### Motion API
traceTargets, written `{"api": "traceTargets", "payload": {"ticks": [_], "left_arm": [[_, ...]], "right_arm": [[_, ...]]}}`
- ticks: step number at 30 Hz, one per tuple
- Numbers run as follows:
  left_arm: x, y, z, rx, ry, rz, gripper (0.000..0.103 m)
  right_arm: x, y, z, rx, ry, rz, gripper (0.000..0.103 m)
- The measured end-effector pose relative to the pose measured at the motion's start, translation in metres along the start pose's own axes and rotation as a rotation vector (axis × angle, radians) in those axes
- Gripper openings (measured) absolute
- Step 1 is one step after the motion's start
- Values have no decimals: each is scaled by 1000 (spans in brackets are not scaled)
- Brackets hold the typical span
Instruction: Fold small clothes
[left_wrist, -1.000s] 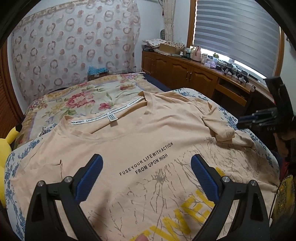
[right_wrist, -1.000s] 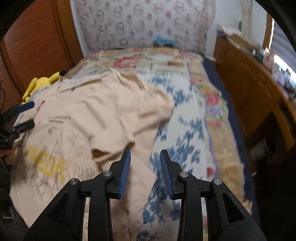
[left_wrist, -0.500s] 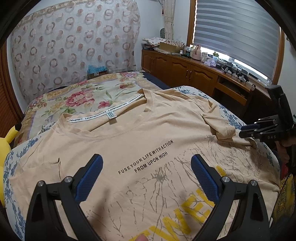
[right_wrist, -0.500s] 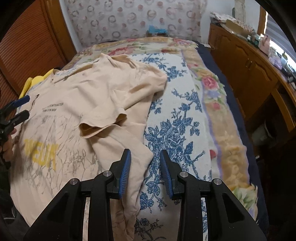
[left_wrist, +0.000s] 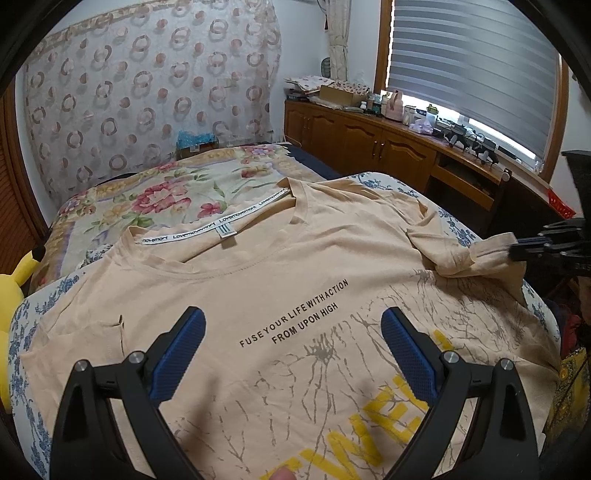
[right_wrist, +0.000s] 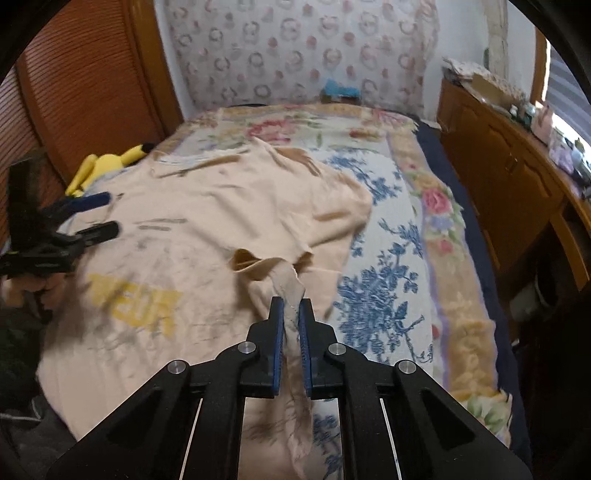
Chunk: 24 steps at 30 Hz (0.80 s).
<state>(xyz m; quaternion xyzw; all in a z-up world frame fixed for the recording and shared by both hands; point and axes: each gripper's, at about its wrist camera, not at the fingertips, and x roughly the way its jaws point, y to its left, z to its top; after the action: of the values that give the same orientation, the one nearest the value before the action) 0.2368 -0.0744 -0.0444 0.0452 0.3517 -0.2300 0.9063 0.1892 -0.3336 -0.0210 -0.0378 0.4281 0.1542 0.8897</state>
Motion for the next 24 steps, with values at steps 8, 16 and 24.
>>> {"api": "traceTargets", "payload": {"ticks": [8,16,24], "left_arm": [[-3,4,1,-7,-7,5,97],[-4,6,1,-8,-10,8,97],[-5,11,2,-16,-16,24,97]], "right_arm": [[0,27,-10,-36,49,68,6],[7,47,-14,-87,98,77,22],[24,29,18,-76,54,3,34]]}}
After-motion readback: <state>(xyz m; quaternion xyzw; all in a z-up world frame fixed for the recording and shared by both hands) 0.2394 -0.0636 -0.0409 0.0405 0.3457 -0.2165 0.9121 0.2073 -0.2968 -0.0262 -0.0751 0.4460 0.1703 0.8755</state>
